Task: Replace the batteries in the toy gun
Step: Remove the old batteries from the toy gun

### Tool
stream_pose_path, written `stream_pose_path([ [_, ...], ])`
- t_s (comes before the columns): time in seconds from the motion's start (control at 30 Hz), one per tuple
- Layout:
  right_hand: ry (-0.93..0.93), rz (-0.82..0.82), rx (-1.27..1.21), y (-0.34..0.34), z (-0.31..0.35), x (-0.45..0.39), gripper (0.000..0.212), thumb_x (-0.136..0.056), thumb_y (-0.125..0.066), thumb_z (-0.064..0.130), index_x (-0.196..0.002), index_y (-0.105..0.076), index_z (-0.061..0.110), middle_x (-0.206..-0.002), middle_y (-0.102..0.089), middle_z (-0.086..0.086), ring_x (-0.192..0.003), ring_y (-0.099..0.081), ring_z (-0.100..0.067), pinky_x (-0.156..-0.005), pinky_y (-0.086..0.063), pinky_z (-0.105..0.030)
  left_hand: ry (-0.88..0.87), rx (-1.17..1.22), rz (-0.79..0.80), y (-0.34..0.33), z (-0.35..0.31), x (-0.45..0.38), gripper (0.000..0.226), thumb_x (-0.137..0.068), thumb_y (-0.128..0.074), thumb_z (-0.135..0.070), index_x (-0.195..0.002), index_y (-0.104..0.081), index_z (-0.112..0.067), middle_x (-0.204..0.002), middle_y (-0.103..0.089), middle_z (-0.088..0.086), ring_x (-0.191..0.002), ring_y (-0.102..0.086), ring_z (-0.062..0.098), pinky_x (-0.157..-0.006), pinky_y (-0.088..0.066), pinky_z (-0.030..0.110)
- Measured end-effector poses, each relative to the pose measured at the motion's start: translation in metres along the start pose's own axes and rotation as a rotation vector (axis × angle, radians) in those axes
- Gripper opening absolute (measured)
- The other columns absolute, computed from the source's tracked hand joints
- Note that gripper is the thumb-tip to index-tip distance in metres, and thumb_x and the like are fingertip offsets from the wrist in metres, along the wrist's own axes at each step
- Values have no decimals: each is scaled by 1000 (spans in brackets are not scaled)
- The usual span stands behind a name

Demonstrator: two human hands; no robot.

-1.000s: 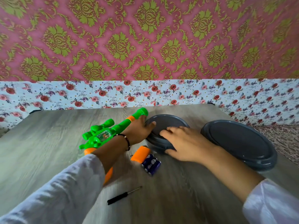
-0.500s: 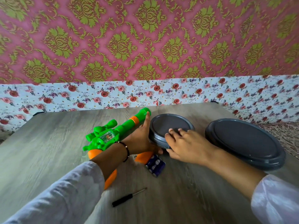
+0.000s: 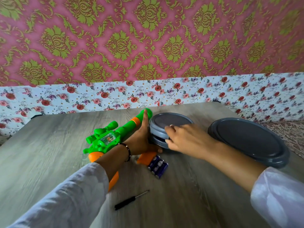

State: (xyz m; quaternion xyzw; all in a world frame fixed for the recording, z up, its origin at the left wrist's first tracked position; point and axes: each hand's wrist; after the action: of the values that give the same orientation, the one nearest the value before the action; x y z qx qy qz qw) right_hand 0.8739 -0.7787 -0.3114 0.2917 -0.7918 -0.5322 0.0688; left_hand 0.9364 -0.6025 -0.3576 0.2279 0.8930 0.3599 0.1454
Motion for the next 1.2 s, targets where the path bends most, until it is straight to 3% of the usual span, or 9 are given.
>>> stream_pose_path([
  [0.1,-14,-27,-84,9,-8,-1,30,-92,-40,31,-108,-51,8,-94,-66,-11,-82,-63,-33,-62,-46,-38,-19,-21,3,-1,4,-2,142,-66,-85,-14,-139,37,-13,-152,-33,4,-138,-35,12,-118,-19,35],
  [0.23,-52,-4,-183,15,-8,2,32,-94,-43,37,-113,-50,13,-107,-60,-7,-92,-60,-28,-71,-45,-35,52,-17,-56,2,-9,0,133,-68,-84,-16,-148,22,-18,-150,-29,13,-131,-41,26,-106,-34,32],
  [0.37,-169,-126,-344,18,-12,5,36,-92,-51,34,-122,-51,14,-117,-50,0,-104,-52,-19,-79,-44,-31,54,-58,5,2,-4,-2,140,-65,-86,-26,-144,30,-22,-155,-26,8,-139,-34,22,-114,-28,35],
  [0.47,-299,-189,-474,16,-26,5,33,-89,-58,29,-117,-54,11,-113,-50,-1,-99,-51,-17,-82,-45,-30,79,-253,7,8,-10,4,116,-72,-78,-42,-152,3,-15,-154,-26,9,-137,-35,24,-113,-28,31],
  [0.57,-411,-200,-531,4,-41,1,30,-87,-61,25,-112,-57,10,-111,-51,-3,-96,-54,-19,-84,-46,-33,-27,-469,-24,12,-18,15,87,-84,-65,-48,-150,-20,-12,-157,-21,8,-142,-26,23,-115,-22,30],
  [0.7,-520,-140,-505,-16,-49,-6,31,-88,-61,23,-114,-57,7,-114,-52,-6,-100,-54,-24,-84,-48,-36,-49,-628,34,11,-20,27,80,-90,-52,-52,-151,-18,-14,-160,-6,8,-146,-15,22,-116,-16,30],
  [1.07,-590,-17,-379,-28,-43,-16,41,-91,-56,23,-130,-47,13,-125,-49,-7,-111,-50,-27,-88,-45,-36,-64,-605,66,7,-22,47,72,-93,-49,-47,-152,-12,-27,-161,-6,-4,-145,-20,20,-115,-28,37],
  [1.13,-579,-50,-346,-17,-38,-11,41,-91,-56,27,-129,-48,13,-125,-49,-7,-110,-49,-26,-87,-44,-36,-89,-572,29,8,-23,52,70,-93,-52,-44,-151,-16,-26,-160,-13,-3,-144,-23,18,-115,-28,33],
  [1.2,-527,-198,-396,-2,-24,0,35,-90,-56,30,-120,-54,12,-118,-53,-5,-104,-51,-22,-83,-46,-34,-173,-520,-54,14,-27,58,58,-91,-57,-35,-144,-35,-26,-148,-36,-1,-134,-39,18,-108,-35,31],
])
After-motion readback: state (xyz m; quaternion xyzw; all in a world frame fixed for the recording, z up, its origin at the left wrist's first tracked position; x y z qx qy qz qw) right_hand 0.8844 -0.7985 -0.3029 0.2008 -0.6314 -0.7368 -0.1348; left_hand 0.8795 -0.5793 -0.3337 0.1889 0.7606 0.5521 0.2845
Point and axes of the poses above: each hand's wrist, its own x-axis away from the middle knuckle, its own y-axis out of the back of the hand, z = x × y
